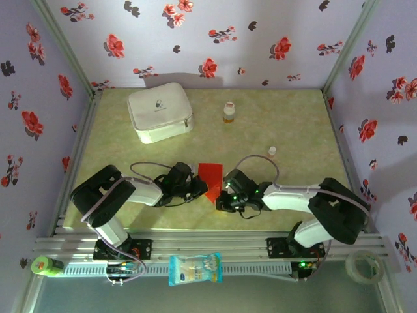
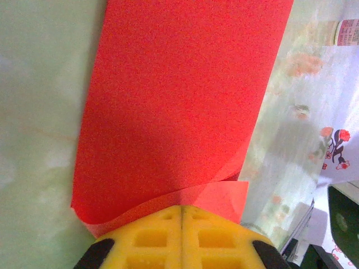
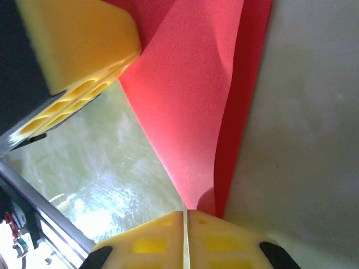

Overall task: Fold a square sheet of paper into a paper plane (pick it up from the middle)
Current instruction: Third fold the triangle at the center of the table.

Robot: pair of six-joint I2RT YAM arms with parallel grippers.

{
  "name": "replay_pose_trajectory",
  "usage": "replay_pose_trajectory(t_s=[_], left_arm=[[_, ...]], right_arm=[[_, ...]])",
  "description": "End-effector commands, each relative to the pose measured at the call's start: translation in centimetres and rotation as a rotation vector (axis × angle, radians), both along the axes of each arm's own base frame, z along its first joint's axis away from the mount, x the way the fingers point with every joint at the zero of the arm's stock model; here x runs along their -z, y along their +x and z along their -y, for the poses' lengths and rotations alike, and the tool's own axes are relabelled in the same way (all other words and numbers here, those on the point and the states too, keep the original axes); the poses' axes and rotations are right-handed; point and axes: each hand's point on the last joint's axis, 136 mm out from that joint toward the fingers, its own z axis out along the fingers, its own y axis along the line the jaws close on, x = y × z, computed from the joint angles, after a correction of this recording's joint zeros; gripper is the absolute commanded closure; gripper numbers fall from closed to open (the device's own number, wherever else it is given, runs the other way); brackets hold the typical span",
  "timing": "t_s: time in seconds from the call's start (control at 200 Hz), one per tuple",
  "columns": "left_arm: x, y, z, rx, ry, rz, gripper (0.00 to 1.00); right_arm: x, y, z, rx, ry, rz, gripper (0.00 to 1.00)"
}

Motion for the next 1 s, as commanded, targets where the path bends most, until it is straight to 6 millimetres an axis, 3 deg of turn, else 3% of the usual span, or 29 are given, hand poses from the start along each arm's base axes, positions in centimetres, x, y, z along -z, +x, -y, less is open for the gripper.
replay_pose_trajectory(t_s=[0.0,0.15,0.3,0.48,0.67,0.995], left_arm=[[2.6,-0.8,-1.6,-0.006,0.088,-0.037,1.00],[2.6,-0.7,-1.6,-0.007,0.083,-0.034,1.00],[2.6,-0.8,-1.6,-0.004,0.082,-0.037,1.00],[2.5,-0.8,-1.4,-0.001,0.078,-0.035,1.00],[2.4,-0.7,-1.4,-0.002,0.077,-0.035,1.00],[2.7,-0.8,-1.6,-0.010,0.084,-0.045,1.00]], right_arm=[[-1.7,0.3,-0.1,0.027,0.034,0.006,0.89],[-3.9,1.9,-1.3,0.062,0.103,0.042,0.88],[-3.4,2.8,-2.7,0.077,0.118,-0.010,0.89],[-0.8,3.2,-3.0,0.114,0.085,-0.066,0.89],[1.4,1.4,-1.3,0.127,0.054,-0.124,0.89],[2.0,-1.3,0.8,0.104,0.062,-0.165,0.88]])
